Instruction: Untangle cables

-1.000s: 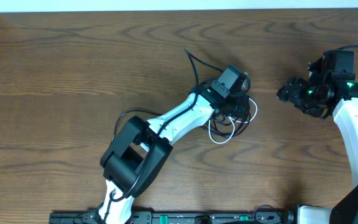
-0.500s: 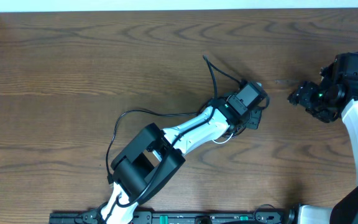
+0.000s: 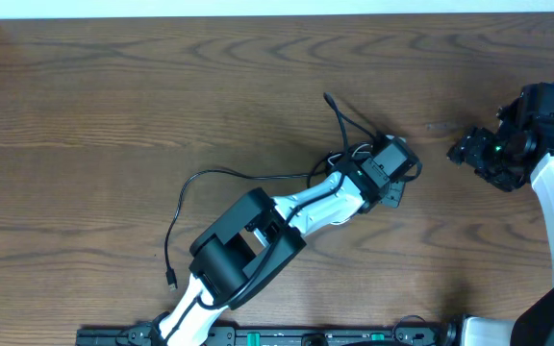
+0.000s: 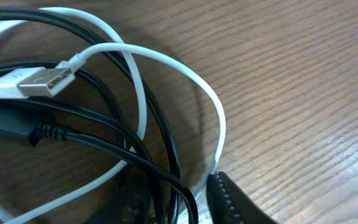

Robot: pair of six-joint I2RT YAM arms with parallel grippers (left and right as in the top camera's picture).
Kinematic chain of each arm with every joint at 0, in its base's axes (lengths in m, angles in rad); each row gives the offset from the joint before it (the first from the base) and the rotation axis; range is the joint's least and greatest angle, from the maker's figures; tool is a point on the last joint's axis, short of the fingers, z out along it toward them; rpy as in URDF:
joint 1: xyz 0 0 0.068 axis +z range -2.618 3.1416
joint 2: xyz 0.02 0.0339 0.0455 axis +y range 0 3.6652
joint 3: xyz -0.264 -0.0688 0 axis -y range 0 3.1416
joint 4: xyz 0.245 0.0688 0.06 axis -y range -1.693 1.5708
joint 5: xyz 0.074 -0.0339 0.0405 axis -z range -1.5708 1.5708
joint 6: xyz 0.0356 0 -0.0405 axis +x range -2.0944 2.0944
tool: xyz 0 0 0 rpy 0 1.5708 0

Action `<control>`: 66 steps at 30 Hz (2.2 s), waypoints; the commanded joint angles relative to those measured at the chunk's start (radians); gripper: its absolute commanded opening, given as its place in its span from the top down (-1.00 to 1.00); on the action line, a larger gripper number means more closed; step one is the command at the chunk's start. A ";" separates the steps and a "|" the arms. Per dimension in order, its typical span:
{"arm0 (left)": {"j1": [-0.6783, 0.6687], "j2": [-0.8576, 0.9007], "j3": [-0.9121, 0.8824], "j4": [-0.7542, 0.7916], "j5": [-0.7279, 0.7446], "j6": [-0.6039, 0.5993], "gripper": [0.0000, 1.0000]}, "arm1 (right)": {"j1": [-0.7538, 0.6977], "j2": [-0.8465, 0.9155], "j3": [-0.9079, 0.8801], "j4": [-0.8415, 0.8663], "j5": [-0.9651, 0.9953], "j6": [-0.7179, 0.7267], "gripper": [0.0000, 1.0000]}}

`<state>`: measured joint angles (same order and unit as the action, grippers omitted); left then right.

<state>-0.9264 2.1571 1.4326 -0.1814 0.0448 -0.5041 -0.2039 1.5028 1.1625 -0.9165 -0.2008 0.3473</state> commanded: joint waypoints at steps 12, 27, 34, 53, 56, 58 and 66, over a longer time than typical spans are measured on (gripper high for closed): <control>0.301 -0.436 0.036 -0.117 0.772 -0.004 0.85 | -0.004 -0.007 0.008 0.087 -0.701 -0.338 -0.45; 0.451 -0.485 0.035 -0.222 0.731 -0.042 0.85 | 0.174 -0.051 0.010 0.392 -0.890 -0.177 -0.34; 0.452 -0.485 0.035 -0.233 0.639 -0.184 0.85 | 0.322 -0.050 0.010 0.385 -0.662 -0.160 -0.28; 0.452 -0.485 0.035 -0.279 0.688 -0.235 0.85 | 0.447 -0.027 0.010 0.496 -0.131 0.003 0.26; 0.452 -0.485 0.035 -0.278 0.705 -0.235 0.85 | 0.447 -0.019 0.010 0.490 -0.129 0.003 0.64; 0.452 -0.485 0.035 -0.278 0.716 -0.235 0.85 | 0.447 -0.005 0.010 0.491 -0.117 0.005 0.98; 0.568 -0.513 0.036 -0.286 0.777 -0.162 0.85 | 0.377 0.055 0.010 0.269 0.350 0.232 0.98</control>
<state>-0.4221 1.6722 1.4631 -0.4679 0.7830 -0.7204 0.2153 1.5536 1.1637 -0.6090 -0.0509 0.5018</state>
